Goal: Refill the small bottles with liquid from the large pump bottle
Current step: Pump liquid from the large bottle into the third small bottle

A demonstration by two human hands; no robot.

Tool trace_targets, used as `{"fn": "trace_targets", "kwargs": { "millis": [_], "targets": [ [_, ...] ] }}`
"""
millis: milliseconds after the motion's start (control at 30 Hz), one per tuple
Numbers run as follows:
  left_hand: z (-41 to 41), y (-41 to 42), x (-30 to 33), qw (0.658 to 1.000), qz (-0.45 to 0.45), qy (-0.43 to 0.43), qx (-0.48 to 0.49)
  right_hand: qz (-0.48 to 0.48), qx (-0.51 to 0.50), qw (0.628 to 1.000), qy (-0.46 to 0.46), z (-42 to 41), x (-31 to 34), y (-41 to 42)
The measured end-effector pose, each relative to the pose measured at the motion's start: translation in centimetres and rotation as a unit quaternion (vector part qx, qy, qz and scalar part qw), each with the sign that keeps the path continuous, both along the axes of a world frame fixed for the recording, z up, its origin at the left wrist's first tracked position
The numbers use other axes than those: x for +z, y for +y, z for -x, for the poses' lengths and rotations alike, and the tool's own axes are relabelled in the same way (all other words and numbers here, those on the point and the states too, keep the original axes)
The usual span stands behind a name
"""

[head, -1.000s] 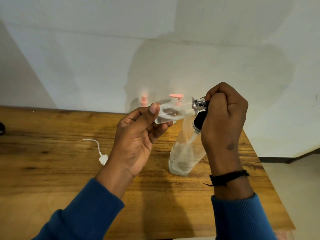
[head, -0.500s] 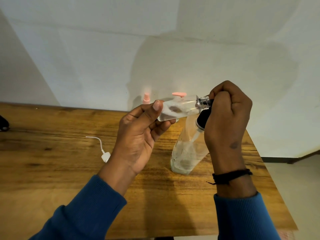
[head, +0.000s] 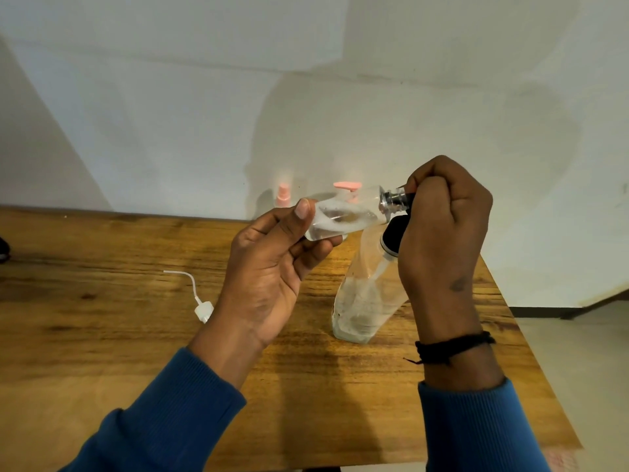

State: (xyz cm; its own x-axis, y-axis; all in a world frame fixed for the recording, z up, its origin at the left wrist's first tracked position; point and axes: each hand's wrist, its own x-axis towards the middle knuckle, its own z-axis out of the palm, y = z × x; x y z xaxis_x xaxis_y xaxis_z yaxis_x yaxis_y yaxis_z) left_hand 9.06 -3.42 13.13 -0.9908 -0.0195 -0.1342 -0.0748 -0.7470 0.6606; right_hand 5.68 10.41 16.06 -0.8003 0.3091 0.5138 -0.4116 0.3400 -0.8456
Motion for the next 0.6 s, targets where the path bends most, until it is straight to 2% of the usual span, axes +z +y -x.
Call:
{"fn": "trace_targets", "kwargs": {
  "millis": [233, 400, 600],
  "targets": [
    [0.05, -0.1, 0.0, 1.0, 0.002, 0.0, 0.003, 0.016, -0.002, 1.0, 0.003, 0.16, -0.31, -0.31],
    [0.07, 0.0, 0.12, 1.0, -0.002, 0.002, -0.001, -0.006, -0.006, 1.0, 0.005, 0.09, 0.07, -0.08],
    [-0.02, -0.05, 0.0, 1.0, -0.006, 0.0, -0.004, 0.022, 0.008, 1.0, -0.003, 0.08, -0.19, -0.23]
  ]
}}
